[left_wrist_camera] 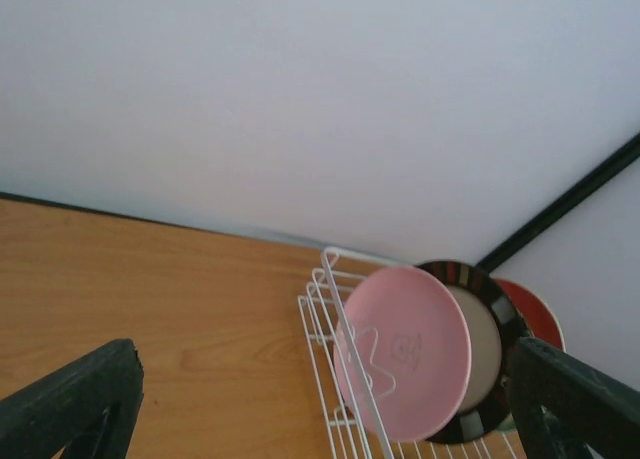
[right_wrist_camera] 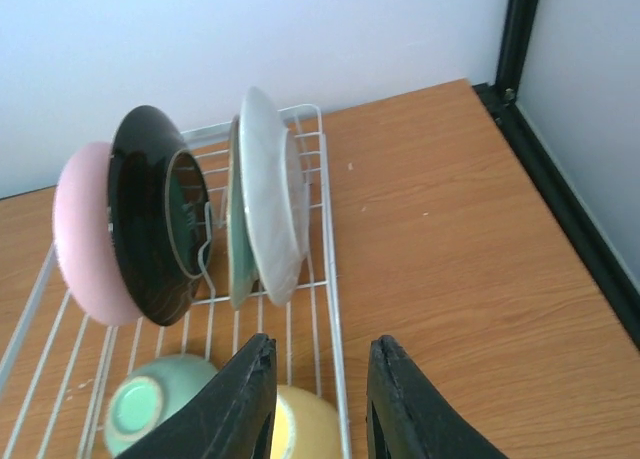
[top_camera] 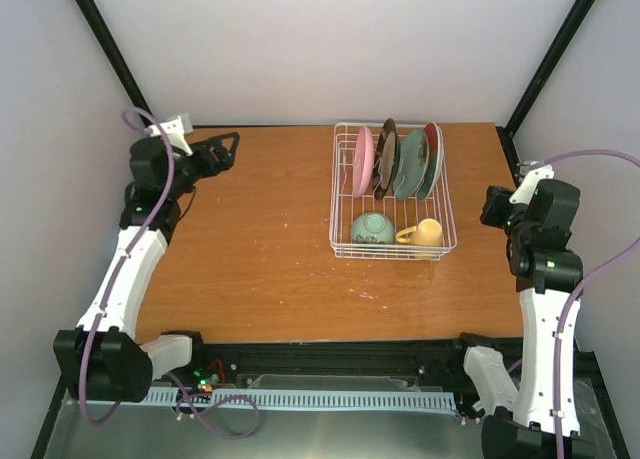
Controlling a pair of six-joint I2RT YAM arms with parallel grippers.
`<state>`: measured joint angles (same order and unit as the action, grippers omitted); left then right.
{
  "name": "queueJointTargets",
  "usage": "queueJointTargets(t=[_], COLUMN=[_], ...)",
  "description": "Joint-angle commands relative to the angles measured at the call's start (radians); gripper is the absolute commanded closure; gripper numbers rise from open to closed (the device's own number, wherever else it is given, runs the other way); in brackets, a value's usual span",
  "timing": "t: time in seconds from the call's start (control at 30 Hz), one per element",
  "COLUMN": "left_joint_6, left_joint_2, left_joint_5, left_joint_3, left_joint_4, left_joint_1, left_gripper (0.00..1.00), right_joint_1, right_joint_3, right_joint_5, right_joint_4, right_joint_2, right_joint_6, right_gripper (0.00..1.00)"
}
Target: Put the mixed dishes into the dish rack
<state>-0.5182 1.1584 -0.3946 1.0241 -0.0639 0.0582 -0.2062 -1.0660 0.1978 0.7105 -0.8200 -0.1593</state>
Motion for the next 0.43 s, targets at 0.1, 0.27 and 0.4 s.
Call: queueJointTargets(t=[0.1,0.27,0.4], left_joint_6=[-0.043,0.053,0.107], left_joint_2=[-0.021,-0.015,-0.009], left_joint_5=[-0.190,-0.143,-0.009], left_joint_3=[0.056,0.101,0.125], left_joint_4=[0.065,-0.032,-0.089], left_joint_1=[-0.168,-0.182,-0.184], left_gripper=[0.00,0.00,0.00], right_joint_1=[0.004,0.003,0.004], right_joint_3=[0.026,0.055,0.069], right_joint_5=[-0.108,-0.081,-0.092], right_joint_4=[-0.065,-0.082,-0.090], right_joint_2=[0.020,0.030,0.035], right_joint_6=[0.077,0.086,0.094], right_gripper=[0.73,0.72,0.67])
